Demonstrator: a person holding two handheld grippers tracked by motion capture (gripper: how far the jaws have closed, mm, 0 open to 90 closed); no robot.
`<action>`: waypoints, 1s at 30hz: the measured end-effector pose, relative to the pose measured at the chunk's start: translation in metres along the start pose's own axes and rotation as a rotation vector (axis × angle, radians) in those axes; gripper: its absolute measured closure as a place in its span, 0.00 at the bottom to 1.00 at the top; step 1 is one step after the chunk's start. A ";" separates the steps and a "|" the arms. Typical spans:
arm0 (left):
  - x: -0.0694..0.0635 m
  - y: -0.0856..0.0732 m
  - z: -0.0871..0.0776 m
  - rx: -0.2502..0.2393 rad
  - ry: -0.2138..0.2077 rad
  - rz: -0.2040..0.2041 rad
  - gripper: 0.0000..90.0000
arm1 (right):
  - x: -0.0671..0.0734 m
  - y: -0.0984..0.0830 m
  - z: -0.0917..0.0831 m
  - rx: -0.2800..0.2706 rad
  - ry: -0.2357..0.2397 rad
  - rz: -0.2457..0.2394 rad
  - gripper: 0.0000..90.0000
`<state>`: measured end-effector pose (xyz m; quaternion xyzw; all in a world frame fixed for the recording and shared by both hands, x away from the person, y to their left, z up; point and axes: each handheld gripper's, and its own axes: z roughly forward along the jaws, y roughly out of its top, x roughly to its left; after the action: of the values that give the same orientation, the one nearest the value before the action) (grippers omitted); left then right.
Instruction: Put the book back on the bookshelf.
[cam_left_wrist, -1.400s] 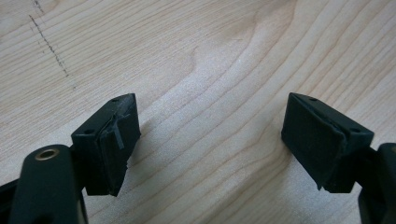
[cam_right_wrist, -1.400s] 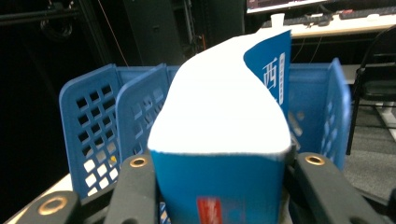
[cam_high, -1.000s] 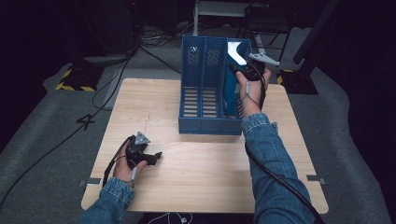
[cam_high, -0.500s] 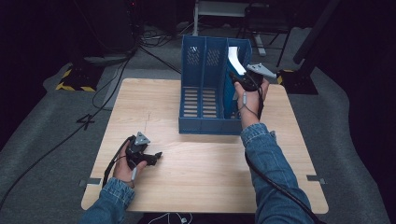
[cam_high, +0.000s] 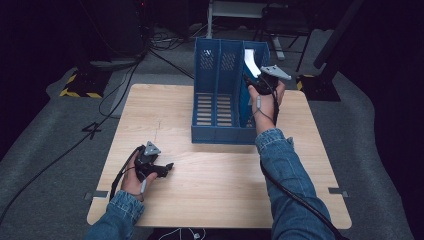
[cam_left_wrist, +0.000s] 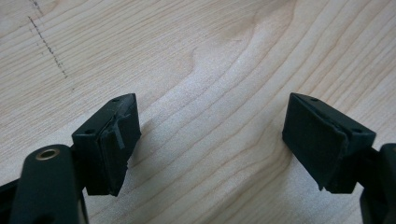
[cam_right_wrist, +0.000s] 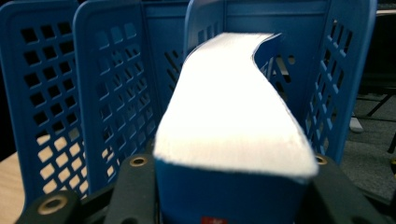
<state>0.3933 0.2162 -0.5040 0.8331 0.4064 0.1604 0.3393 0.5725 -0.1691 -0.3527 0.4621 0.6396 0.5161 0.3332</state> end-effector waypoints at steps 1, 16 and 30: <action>0.000 0.000 0.000 0.000 0.000 0.000 0.22 | 0.000 0.000 0.000 0.000 0.000 0.000 0.63; -0.003 -0.003 -0.003 0.005 -0.002 -0.003 0.22 | -0.007 0.020 -0.046 0.020 0.121 -0.025 0.38; -0.001 -0.003 -0.002 -0.001 -0.022 0.003 0.21 | -0.013 0.024 -0.123 0.122 0.239 -0.141 0.32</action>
<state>0.3896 0.2172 -0.5045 0.8351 0.4014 0.1519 0.3440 0.4720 -0.2235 -0.3000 0.3710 0.7358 0.5027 0.2614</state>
